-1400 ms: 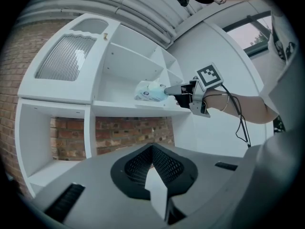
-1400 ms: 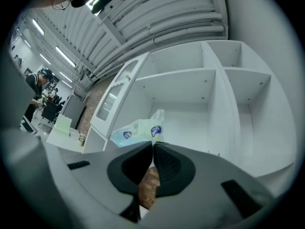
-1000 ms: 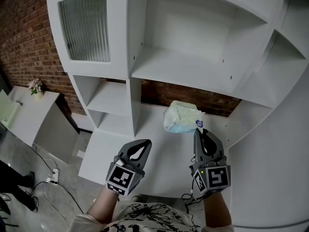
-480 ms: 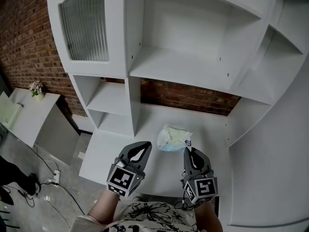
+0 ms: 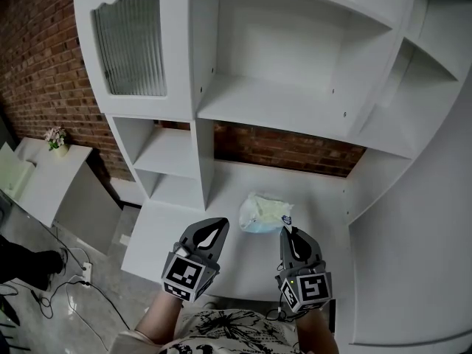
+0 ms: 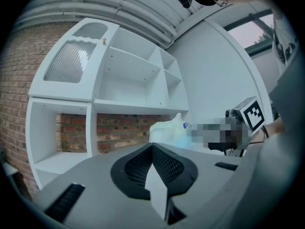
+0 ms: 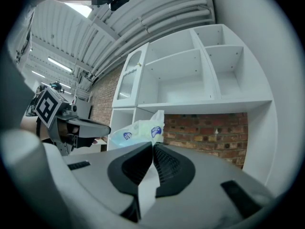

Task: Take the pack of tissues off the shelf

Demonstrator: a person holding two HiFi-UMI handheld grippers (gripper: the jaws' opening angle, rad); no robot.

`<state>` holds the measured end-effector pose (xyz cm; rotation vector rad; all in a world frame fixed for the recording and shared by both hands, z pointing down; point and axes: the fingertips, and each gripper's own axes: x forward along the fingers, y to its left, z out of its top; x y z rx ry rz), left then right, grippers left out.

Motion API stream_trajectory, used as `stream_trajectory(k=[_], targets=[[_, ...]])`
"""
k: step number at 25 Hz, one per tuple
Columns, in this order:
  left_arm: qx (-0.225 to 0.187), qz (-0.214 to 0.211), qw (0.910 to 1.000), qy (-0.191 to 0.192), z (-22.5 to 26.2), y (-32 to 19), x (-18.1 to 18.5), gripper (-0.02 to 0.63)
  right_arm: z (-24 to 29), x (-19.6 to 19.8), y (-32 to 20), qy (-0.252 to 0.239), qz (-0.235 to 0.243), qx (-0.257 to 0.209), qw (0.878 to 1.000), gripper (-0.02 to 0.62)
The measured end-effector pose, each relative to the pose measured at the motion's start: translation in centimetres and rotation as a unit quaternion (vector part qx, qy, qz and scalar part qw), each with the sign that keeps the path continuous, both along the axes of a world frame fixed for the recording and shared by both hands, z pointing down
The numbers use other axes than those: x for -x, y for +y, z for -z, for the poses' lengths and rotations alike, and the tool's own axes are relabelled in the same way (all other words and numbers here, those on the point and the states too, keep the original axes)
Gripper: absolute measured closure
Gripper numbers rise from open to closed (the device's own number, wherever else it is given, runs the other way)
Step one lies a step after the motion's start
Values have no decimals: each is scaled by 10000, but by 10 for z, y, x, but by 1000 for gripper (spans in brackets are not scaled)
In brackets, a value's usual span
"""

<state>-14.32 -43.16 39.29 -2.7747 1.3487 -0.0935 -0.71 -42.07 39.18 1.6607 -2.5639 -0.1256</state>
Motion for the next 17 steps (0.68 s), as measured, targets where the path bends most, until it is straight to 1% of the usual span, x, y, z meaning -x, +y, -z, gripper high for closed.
stream_trajectory(k=[4,8,17], targets=[[165,-6,9999,-32,-6,4,1,591,2,2,1,-8,2,-16,10000,586],[54,24,10000,-20,-6,4,3,591,-1,5,0,18,43,13,10000,586],[87,79,9999,9,-9,1,10,591,-7,10,-2,38,88,77,9999,586]])
